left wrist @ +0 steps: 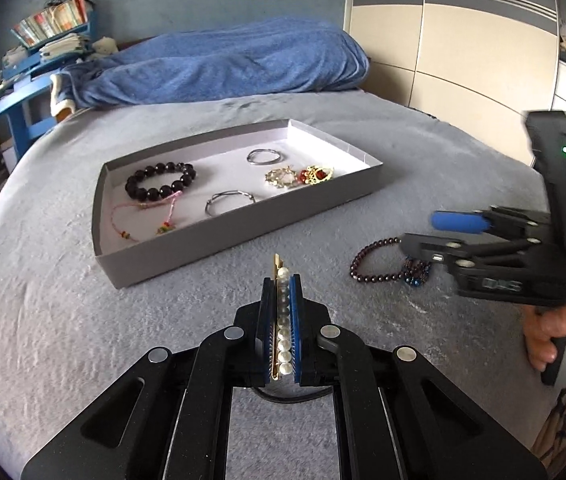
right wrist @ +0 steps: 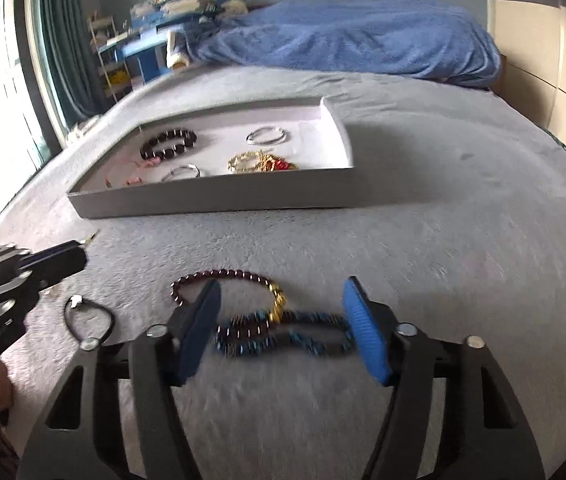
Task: Organize jewelry
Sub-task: 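Grasp the pearl hairpin with the left tool while the right tool grasps the garnet bracelet, then carry the pearl hairpin and garnet bracelet into the tray with both tools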
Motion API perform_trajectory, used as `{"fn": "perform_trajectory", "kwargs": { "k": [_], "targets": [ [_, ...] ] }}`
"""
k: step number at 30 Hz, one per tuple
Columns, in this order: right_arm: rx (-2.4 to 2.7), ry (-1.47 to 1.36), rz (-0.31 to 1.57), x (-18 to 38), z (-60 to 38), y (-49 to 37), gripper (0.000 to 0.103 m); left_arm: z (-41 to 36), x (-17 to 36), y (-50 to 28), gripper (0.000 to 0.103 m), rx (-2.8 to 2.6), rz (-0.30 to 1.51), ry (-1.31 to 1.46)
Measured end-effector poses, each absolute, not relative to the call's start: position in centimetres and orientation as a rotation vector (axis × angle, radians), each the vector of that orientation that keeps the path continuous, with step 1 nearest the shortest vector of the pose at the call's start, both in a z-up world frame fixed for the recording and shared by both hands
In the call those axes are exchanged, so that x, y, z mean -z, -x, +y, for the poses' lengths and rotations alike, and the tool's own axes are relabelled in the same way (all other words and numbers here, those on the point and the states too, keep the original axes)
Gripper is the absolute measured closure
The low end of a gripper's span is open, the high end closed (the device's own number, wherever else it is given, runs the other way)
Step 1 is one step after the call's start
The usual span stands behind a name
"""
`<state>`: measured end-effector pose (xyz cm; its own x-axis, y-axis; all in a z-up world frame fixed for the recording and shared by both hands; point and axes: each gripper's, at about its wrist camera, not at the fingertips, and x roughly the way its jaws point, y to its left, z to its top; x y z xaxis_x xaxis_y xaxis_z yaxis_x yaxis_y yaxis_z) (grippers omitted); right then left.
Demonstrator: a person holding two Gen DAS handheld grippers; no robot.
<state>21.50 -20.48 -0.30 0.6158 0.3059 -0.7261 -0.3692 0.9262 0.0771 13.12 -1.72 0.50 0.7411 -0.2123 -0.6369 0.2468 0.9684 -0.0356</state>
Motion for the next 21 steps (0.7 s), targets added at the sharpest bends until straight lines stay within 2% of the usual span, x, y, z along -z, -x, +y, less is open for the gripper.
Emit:
{"fn": "perform_trajectory", "kwargs": {
  "k": [2,4,7,8,21],
  "targets": [
    [-0.387,0.124,0.881,1.4,-19.5,-22.5,0.061,-1.7,-0.5,-13.2,0.095,0.252,0.692,-0.052],
    [-0.386,0.141,0.888,1.8,-19.2,-22.6,0.063,-1.6,-0.5,-13.3,0.095,0.251,0.692,-0.046],
    [-0.407,0.166,0.869,1.8,-18.7,-22.0,0.081,-1.3,-0.4,-13.4,0.095,0.251,0.698,-0.032],
    [-0.416,0.176,0.861,1.8,-18.5,-21.8,0.095,-1.3,-0.4,-13.3,0.095,0.252,0.699,-0.032],
    [-0.484,0.075,0.732,-0.7,-19.9,-19.8,0.097,-1.2,-0.3,-13.3,0.095,0.249,0.703,-0.031]
  ]
}}
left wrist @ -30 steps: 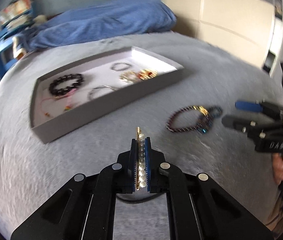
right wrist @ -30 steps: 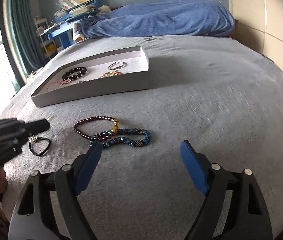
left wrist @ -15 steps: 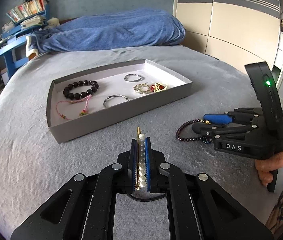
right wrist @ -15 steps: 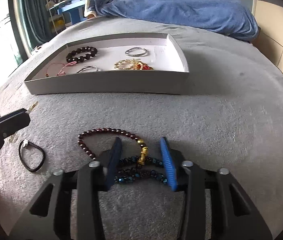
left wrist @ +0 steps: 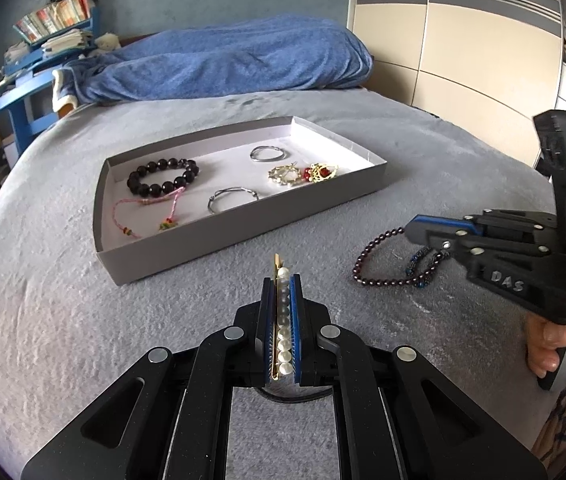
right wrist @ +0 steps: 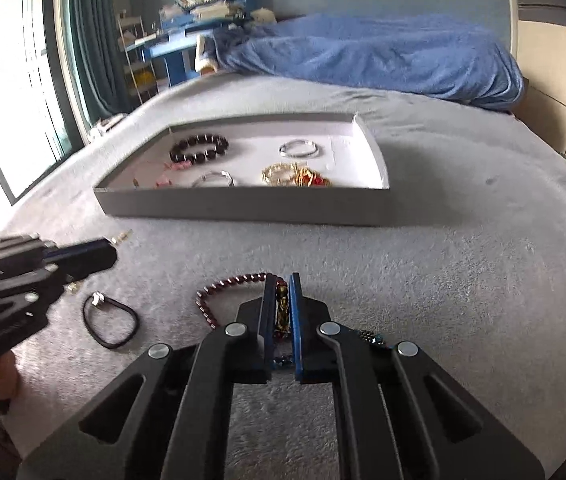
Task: Organize jewelry
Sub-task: 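Carry the pearl hairpin and garnet bracelet into the tray with both tools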
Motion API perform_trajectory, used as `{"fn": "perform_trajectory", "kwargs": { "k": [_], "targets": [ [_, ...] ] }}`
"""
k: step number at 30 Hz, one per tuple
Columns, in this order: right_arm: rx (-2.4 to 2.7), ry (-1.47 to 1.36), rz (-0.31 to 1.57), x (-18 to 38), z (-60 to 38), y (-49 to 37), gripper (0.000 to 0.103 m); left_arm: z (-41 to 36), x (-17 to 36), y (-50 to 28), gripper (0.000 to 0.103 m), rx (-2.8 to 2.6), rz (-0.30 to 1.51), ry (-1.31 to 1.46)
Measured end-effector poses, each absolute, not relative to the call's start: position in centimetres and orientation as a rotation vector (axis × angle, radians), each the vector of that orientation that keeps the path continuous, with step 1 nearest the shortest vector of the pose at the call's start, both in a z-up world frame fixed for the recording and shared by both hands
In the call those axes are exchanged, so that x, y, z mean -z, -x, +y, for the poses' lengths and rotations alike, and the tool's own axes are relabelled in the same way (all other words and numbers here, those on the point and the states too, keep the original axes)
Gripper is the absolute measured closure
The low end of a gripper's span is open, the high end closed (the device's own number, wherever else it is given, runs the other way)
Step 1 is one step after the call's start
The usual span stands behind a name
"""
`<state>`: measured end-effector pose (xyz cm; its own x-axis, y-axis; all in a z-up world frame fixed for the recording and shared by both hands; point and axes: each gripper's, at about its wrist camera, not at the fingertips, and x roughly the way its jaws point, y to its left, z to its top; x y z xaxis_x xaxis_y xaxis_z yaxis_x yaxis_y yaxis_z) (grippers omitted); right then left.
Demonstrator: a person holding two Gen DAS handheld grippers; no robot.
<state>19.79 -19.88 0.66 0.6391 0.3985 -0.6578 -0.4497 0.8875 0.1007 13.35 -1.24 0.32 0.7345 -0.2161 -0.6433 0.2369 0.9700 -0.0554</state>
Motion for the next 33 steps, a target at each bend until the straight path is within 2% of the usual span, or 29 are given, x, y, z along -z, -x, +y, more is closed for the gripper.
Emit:
{"fn": "perform_trajectory", "kwargs": {
  "k": [6,33],
  "targets": [
    [-0.495,0.04,0.713,-1.7,-20.6,-19.3,0.097,0.0,-0.7,-13.6,0.095,0.244,0.711,0.027],
    [-0.488,0.012,0.655,-6.3,-22.5,-21.4,0.097,2.5,-5.1,-16.5,0.095,0.216,0.658,-0.035]
  ]
}}
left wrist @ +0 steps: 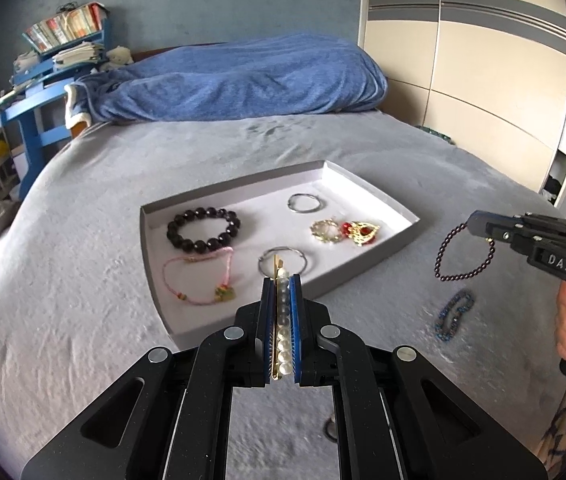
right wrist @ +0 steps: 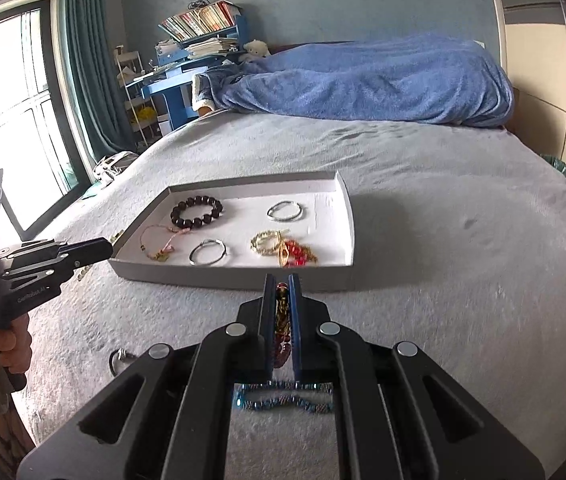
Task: Organize jewelry
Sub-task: 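Carry the pearl hairpin and garnet bracelet into the tray with both tools, then open both tools to release the hairpin and garnet bracelet in the tray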
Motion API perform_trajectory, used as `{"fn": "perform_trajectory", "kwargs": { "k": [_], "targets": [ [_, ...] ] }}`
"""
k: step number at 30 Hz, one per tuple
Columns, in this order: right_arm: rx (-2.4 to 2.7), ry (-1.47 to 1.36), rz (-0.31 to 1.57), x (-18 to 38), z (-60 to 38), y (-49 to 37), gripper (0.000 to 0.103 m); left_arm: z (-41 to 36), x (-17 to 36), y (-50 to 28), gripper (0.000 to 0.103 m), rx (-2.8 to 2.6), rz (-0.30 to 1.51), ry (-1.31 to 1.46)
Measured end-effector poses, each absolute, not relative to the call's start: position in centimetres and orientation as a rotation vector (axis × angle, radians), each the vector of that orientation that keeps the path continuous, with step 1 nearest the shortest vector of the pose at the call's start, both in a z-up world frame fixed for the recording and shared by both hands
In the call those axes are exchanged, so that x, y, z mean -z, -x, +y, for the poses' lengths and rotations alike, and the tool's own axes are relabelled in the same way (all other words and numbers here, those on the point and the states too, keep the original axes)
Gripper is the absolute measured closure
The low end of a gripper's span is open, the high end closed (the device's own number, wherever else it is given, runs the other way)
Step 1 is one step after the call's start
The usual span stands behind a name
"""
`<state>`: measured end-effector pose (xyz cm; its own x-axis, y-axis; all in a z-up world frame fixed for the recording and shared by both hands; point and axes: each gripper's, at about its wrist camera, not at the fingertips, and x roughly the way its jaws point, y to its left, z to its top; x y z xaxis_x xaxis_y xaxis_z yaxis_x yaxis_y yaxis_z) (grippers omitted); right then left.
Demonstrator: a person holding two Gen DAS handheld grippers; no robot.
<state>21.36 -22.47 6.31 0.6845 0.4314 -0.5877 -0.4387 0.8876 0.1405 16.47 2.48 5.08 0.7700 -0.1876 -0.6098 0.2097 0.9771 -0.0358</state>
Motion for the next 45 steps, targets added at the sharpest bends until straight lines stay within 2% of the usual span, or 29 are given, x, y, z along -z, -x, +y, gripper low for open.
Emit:
{"fn": "perform_trajectory", "kwargs": {
  "k": [20,35,45],
  "targets": [
    [-0.527,0.08,0.618,-10.1,-16.8,-29.4,0.097,2.7,-5.4,-25.2,0.095,0.208,0.73,-0.019],
    [-0.558,-0.026,0.81,-4.9,-14.8,-39.5,0.097,-0.7,-2.1,-32.7,0.095,0.236,0.875,-0.052],
    [-0.472,0.058,0.858,-2.1,-15.5,-41.0,0.097,-1.1,0.6,-35.3,0.095,0.22,1.003,-0.086]
  ]
}}
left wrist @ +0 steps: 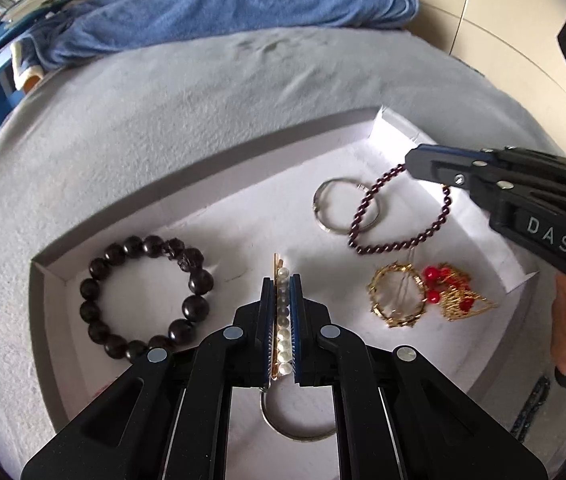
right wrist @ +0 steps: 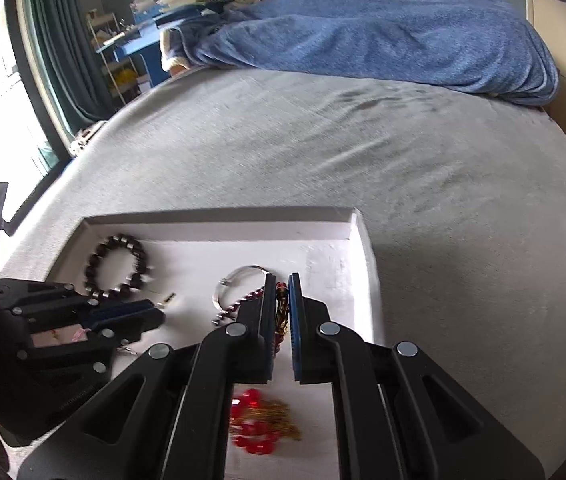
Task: Organize jewelry
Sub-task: 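Open both tools to release the hairpin and garnet bracelet in the tray, then move both tools back to the black hair tie and blue bracelet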
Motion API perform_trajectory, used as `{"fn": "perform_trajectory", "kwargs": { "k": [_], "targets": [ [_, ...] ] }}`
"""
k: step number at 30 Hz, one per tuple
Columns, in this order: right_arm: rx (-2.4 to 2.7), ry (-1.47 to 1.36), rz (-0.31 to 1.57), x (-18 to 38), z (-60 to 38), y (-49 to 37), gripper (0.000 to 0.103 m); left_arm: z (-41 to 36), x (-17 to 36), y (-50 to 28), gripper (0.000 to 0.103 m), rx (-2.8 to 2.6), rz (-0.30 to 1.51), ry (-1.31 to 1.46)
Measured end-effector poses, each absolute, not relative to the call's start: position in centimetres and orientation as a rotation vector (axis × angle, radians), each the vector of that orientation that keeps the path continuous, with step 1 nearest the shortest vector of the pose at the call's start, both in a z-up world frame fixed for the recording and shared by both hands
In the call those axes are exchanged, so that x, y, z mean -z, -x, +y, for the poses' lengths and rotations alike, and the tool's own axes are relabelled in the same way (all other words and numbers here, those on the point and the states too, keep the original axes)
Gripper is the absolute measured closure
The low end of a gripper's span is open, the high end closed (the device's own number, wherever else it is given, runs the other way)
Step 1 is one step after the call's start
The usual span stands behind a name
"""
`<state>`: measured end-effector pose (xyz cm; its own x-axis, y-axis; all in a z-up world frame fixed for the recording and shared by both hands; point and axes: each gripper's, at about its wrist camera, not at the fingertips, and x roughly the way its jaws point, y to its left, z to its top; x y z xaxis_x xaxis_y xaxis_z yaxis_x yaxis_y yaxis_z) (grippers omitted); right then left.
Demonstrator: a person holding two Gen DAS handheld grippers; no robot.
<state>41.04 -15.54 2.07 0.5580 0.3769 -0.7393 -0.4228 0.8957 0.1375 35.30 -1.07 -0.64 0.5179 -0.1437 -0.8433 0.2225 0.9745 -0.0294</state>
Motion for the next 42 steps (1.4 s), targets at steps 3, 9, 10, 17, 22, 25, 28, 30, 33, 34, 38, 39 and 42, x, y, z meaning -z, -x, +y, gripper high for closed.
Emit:
{"fn": "perform_trajectory", "kwargs": {
  "k": [3,9,10,17,22,25,28,30,33,34,38,39,42],
  "targets": [
    [-0.461,0.057,0.862,-1.4,-15.9,-41.3,0.097,-1.1,0.5,-35.2,0.081,0.228,0.999,-0.087],
    [-0.449,0.057,0.845,-1.2,-16.7,-40.9,0.092,-0.9,0.0,-34.1,0.053,0.227,0.942,-0.089],
    [-0.449,0.052,0.839,-1.3,-16.8,-40.8,0.089,-0.9,-0.3,-33.7,0.048,0.227,0.924,-0.089],
    [-0.447,0.004,0.81,-2.0,-18.4,-39.2,0.077,-0.4,-1.8,-31.1,0.035,0.238,0.837,-0.073],
    [-0.444,-0.012,0.782,-2.4,-19.8,-37.2,0.066,-0.5,-2.5,-29.9,0.034,0.234,0.816,-0.08],
    [-0.435,-0.018,0.778,-2.5,-20.7,-36.2,0.06,-0.6,-2.8,-29.4,0.029,0.217,0.806,-0.082],
    [-0.429,-0.024,0.772,-2.6,-21.5,-35.0,0.054,-0.5,-3.2,-28.5,0.023,0.202,0.787,-0.078],
    [-0.43,-0.012,0.765,-2.7,-21.7,-34.2,0.047,-0.5,-3.3,-28.0,0.023,0.2,0.784,-0.072],
    [-0.436,0.008,0.749,-2.8,-22.0,-32.5,0.035,-0.4,-3.4,-26.8,0.023,0.198,0.778,-0.065],
    [-0.438,0.009,0.744,-2.7,-22.1,-32.0,0.032,-0.4,-3.5,-26.3,0.023,0.198,0.775,-0.062],
    [-0.447,-0.005,0.733,-2.4,-22.8,-29.9,0.023,-0.2,-3.4,-23.9,0.023,0.189,0.762,-0.061],
    [-0.45,-0.006,0.734,-2.2,-23.0,-29.3,0.022,-0.1,-3.3,-23.4,0.023,0.19,0.758,-0.055],
    [-0.452,-0.008,0.746,-1.7,-23.6,-28.0,0.021,0.4,-3.1,-21.5,0.023,0.19,0.752,-0.035]
  ]
}}
